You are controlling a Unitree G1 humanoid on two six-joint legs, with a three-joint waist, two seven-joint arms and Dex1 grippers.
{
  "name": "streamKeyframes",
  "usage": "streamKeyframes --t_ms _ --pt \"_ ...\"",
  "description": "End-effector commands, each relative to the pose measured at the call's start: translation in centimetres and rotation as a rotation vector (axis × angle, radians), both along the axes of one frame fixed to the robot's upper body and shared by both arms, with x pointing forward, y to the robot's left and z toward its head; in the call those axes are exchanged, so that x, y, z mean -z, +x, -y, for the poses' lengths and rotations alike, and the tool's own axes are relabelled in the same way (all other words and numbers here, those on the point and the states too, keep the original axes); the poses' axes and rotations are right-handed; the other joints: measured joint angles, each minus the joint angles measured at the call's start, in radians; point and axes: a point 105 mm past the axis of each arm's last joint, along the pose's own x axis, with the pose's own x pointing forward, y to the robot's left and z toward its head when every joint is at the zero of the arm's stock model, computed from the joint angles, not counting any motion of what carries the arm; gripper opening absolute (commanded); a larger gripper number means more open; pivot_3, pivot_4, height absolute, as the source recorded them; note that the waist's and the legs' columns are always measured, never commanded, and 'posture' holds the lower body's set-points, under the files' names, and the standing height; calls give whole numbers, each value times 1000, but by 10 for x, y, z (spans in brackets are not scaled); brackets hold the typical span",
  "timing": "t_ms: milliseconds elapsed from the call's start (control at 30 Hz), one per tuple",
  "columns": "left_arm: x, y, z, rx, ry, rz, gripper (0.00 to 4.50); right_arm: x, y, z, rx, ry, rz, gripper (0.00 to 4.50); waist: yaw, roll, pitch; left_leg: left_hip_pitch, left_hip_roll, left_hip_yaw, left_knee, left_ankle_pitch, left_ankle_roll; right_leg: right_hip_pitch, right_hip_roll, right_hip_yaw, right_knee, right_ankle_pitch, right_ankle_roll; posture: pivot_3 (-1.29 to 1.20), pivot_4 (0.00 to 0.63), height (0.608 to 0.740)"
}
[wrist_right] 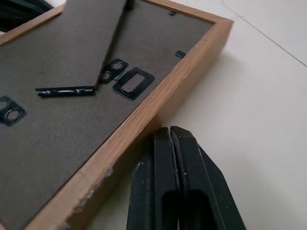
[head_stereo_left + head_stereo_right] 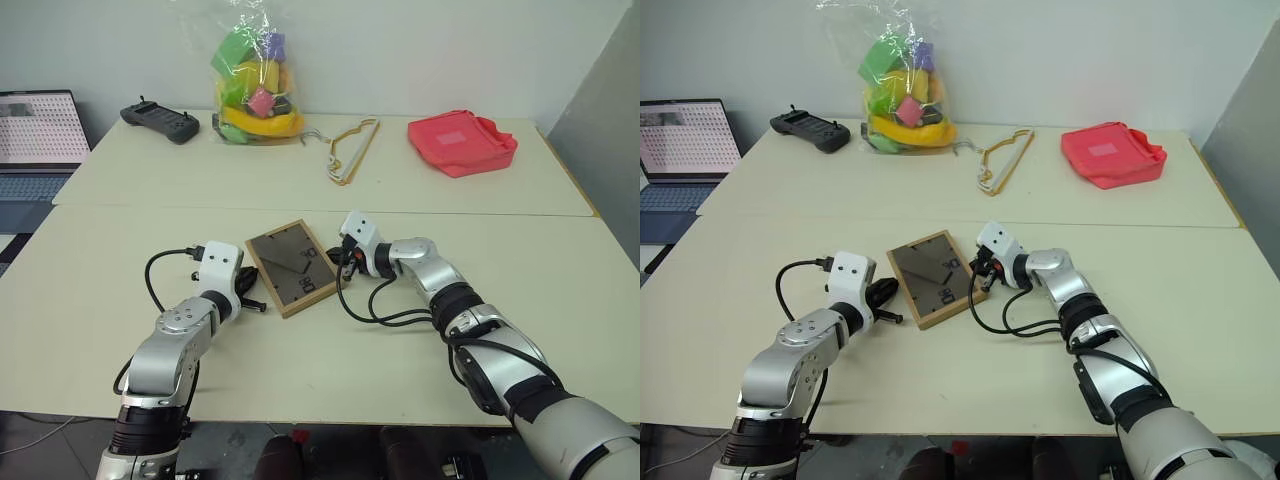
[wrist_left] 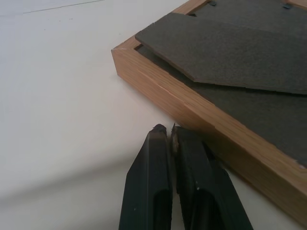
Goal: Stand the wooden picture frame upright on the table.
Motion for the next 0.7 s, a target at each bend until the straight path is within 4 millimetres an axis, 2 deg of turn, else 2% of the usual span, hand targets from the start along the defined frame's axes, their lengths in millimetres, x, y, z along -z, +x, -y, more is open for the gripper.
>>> streamKeyframes --t_ms 33,433,500,567,700 --pt "-8 -3 36 157 -2 7 300 -14 -18 -2 -93 28 36 44 0 0 0 0 0 0 0 0 0 0 0 1 0 0 0 0 150 740" --pt "1 -41 97 533 27 -119 300 -13 -80 54 -76 -80 -3 44 1 0 0 2 -1 -1 0 -2 4 3 0 0 -2 0 0 0 150 740" --pt "1 -52 107 603 19 -145 300 -10 -80 69 -25 -113 -9 44 0 0 0 2 -1 -2 0 -2 4 4 0 -1 -3 0 0 0 150 740" --pt "0 -58 108 630 17 -165 300 -5 -74 88 42 -174 4 44 1 0 0 3 -1 -2 0 -2 4 6 0 -1 -4 0 0 0 150 740" --pt "0 -64 91 619 61 -202 300 7 -58 129 163 -309 43 44 -3 0 0 4 -1 -2 0 -2 4 6 0 0 -4 0 0 0 150 740"
